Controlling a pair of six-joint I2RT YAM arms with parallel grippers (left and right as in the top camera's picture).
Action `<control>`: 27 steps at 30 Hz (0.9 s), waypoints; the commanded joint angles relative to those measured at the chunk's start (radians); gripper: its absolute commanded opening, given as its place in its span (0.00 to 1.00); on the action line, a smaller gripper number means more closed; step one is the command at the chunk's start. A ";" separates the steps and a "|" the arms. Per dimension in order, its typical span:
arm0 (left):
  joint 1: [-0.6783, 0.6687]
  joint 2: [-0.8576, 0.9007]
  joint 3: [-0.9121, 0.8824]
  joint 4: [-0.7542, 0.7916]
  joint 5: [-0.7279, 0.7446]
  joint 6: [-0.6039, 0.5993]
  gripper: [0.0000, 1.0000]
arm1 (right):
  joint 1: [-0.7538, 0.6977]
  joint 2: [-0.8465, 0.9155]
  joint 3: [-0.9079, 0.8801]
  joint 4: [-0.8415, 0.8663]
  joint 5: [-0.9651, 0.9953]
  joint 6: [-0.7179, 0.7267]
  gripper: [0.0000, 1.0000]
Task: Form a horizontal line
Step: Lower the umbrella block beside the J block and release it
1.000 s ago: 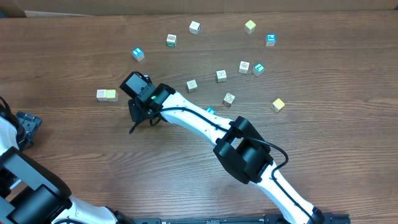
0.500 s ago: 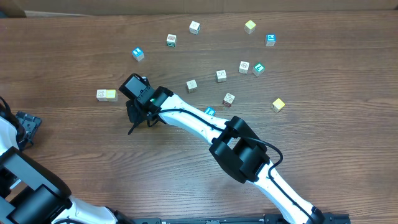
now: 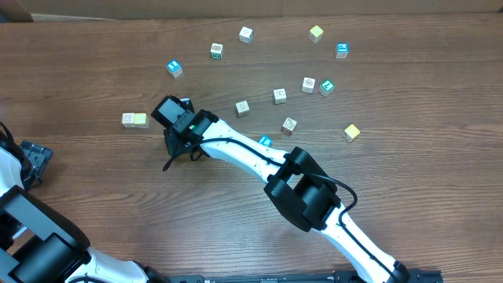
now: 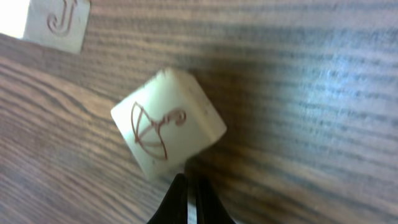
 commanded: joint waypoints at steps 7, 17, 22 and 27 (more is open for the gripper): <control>0.002 0.014 -0.006 0.000 -0.021 0.004 1.00 | 0.001 0.007 -0.006 0.120 0.027 0.002 0.04; 0.002 0.014 -0.006 0.001 -0.021 0.004 1.00 | 0.002 0.007 -0.006 0.096 0.024 0.000 0.04; 0.002 0.014 -0.006 0.000 -0.021 0.004 1.00 | 0.000 0.007 -0.006 0.027 0.080 -0.007 0.09; 0.002 0.014 -0.006 0.000 -0.021 0.004 1.00 | -0.008 0.007 -0.006 0.021 0.196 -0.007 0.09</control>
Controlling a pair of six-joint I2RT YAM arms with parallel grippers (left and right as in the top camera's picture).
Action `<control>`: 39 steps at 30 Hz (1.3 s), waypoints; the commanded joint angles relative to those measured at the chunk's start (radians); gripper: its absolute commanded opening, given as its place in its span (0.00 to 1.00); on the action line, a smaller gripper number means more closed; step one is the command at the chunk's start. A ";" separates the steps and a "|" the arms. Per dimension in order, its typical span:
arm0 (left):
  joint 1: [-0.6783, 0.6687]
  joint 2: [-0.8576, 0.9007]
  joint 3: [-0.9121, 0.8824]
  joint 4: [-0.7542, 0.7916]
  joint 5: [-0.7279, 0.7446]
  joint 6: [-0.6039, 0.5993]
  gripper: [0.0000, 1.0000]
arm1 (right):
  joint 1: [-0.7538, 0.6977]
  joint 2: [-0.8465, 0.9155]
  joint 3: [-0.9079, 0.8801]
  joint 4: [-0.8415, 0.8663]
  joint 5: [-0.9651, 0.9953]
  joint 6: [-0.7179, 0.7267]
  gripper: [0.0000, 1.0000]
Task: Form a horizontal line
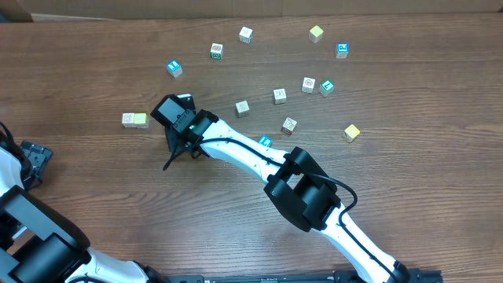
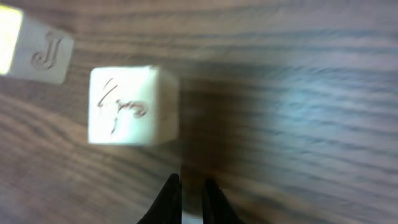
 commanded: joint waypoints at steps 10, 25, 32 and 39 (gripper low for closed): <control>0.002 0.014 -0.006 0.000 -0.021 0.004 1.00 | -0.025 0.007 -0.005 0.085 0.077 0.007 0.04; 0.002 0.014 -0.006 0.000 -0.021 0.004 1.00 | -0.024 0.008 -0.005 0.094 -0.008 0.008 0.04; 0.002 0.014 -0.006 0.001 -0.021 0.004 0.99 | -0.022 0.008 -0.005 0.120 -0.044 0.008 0.04; 0.002 0.014 -0.006 0.001 -0.021 0.004 1.00 | -0.021 0.009 -0.005 0.119 -0.045 0.009 0.04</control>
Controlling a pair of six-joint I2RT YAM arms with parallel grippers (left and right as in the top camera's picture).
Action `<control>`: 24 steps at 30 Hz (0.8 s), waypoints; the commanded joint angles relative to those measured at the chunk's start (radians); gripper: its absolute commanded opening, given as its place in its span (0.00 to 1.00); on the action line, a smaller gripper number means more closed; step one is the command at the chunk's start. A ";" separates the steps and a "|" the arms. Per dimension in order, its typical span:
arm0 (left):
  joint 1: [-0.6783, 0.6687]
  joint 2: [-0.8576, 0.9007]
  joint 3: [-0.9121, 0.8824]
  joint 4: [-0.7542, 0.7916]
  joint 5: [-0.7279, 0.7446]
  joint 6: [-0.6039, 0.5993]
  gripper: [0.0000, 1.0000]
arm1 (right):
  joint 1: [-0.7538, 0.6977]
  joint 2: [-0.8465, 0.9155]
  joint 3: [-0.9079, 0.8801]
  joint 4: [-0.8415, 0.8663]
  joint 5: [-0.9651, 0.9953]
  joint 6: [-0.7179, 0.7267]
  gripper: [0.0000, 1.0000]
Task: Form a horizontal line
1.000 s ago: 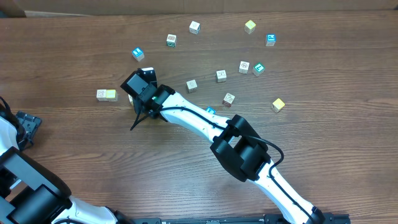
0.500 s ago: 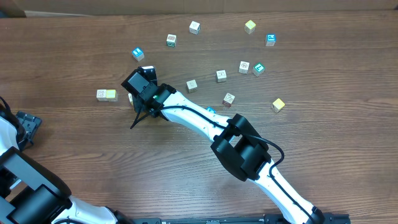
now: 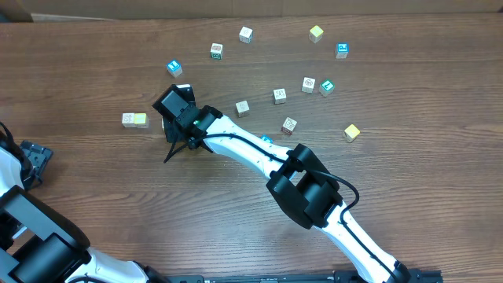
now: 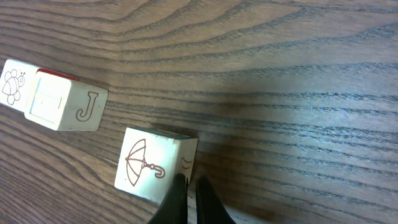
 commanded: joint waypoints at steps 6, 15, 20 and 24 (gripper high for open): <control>0.002 0.014 -0.006 0.001 -0.021 0.004 1.00 | 0.006 0.009 -0.005 0.011 -0.007 0.116 0.04; 0.002 0.014 -0.006 0.001 -0.021 0.004 0.99 | 0.008 0.009 -0.005 0.014 -0.008 0.116 0.05; 0.002 0.014 -0.006 0.001 -0.021 0.004 1.00 | 0.012 0.009 -0.005 0.016 -0.008 0.117 0.05; 0.002 0.014 -0.006 0.001 -0.021 0.004 0.99 | 0.012 0.009 -0.005 0.026 -0.019 0.117 0.05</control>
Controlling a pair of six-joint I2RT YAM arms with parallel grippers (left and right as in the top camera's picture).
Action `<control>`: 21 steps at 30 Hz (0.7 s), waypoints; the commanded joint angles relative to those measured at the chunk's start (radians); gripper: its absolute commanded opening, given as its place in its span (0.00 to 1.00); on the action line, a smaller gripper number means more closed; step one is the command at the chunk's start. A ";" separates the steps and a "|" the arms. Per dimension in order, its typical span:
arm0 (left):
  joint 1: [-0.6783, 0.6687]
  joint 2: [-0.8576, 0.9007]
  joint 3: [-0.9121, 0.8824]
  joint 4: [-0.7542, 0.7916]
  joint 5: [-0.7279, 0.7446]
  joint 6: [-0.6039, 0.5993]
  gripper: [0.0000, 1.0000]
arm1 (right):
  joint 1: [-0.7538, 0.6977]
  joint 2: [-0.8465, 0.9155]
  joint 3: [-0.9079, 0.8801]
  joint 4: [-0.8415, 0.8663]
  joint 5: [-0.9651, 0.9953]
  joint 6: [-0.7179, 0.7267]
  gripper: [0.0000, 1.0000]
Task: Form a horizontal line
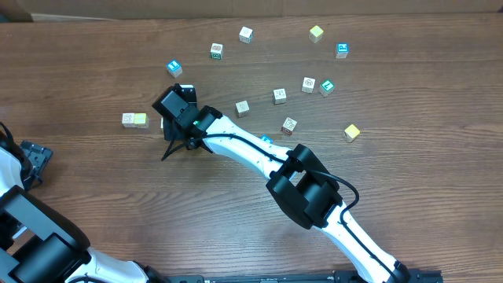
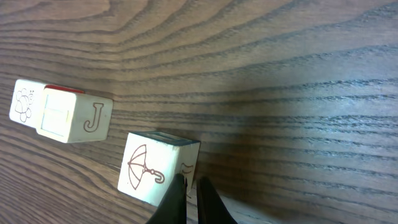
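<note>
A two-block row lies at the left of the table; in the right wrist view it shows as a bug-picture block joined to a J block. A white umbrella block lies just below-right of the J block, apart from it and slightly skewed. My right gripper is shut, its tips against the umbrella block's right face. In the overhead view the right wrist covers that block. The left gripper sits at the table's left edge, and its jaws cannot be made out.
Loose blocks are scattered across the far half: blue, white, yellow, blue, several near the middle, yellow. The right arm crosses the table diagonally.
Hardly anything has changed. The right wrist view has shifted slightly, the umbrella block lies a touch nearer the J block, and the shut fingers stay at its right face.
First the umbrella block lay turned corner-on before my shut right fingers, close below the J block. Then it sat squared up beside the J block. By 0.8 s ago the wrist was farther back, tips at the block's right face, as now.
</note>
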 commanded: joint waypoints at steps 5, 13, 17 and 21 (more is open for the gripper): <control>0.002 0.014 -0.006 0.001 -0.021 0.004 1.00 | 0.010 0.009 -0.005 0.024 -0.016 0.036 0.05; 0.002 0.014 -0.006 0.001 -0.021 0.004 1.00 | 0.010 0.009 -0.005 0.038 -0.016 0.037 0.05; 0.002 0.014 -0.006 0.001 -0.021 0.004 1.00 | 0.010 0.009 -0.005 0.053 -0.016 0.037 0.05; 0.002 0.014 -0.006 0.001 -0.021 0.004 0.99 | 0.010 0.009 -0.005 0.064 -0.016 0.037 0.05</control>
